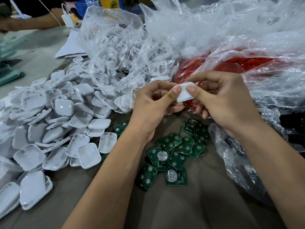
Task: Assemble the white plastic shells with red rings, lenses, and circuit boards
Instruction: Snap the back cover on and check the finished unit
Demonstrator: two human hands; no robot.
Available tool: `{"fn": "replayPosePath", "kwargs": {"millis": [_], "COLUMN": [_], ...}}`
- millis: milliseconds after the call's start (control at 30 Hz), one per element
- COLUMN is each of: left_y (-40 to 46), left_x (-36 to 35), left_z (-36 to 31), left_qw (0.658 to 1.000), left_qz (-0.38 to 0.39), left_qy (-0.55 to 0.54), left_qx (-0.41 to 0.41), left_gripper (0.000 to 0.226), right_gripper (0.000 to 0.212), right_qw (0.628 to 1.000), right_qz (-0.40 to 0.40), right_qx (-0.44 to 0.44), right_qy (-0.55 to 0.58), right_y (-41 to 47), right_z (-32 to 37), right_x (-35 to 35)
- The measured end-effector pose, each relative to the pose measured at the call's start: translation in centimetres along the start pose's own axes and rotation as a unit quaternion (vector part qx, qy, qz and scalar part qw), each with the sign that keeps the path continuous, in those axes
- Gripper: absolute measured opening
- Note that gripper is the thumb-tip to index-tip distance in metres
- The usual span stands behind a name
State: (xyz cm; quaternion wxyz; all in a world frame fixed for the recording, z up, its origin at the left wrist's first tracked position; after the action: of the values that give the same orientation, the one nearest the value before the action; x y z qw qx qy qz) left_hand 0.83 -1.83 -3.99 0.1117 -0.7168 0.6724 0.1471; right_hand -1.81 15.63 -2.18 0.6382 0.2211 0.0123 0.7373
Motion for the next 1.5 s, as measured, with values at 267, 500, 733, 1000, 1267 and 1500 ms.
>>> {"fn": "replayPosePath", "kwargs": {"millis": [267,500,733,1000,1267,1500], "left_y": [-0.3,-0.3,-0.4,-0.6,-0.7,-0.8], "left_x": [-0.1,-0.2,0.0,0.1,0.1,0.1], "left_z": [-0.2,-0.2,-0.4,-0.6,-0.6,-0.7], "left_qw": [0.999,0.998,0.997,0.996,0.996,0.997], "left_qz": [0.032,0.027,0.029,0.038,0.043,0.053], "left_qy": [0.041,0.057,0.065,0.074,0.082,0.061], "left_qx": [0.016,0.017,0.022,0.024,0.014,0.018], "left_gripper": [0.013,0.015,0.017,0.016,0.014,0.017], "right_gripper": [0.004,0.005,0.012,0.013,0.013,0.012], "right_qw": [1.0,0.997,0.993,0.991,0.989,0.989], "right_qz": [-0.007,0.04,0.05,0.059,0.073,0.089], "right_qx": [-0.019,-0.056,-0.088,-0.102,-0.106,-0.096], "right_qy": [0.0,0.024,0.053,0.062,0.071,0.071], "right_y": [0.0,-0.2,-0.1,-0.1,-0.2,-0.3], "right_z": [0.0,0.5,0.8,0.9,1.1,1.4], "right_x": [-0.1,0.1,0.1,0.1,0.1,0.3]}}
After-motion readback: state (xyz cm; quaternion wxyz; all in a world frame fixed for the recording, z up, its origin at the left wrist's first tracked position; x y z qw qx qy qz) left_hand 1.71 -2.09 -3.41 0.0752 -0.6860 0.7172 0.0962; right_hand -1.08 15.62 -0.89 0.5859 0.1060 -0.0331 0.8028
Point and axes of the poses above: each hand's wrist, its own y-axis towards the middle knuckle, its own x-axis out of the back of the hand, z = x × y, the point moved 1 cm from there along y, towards the middle knuckle, and after that the axes turned 2 degrees about -y, right-handed, at the moved point
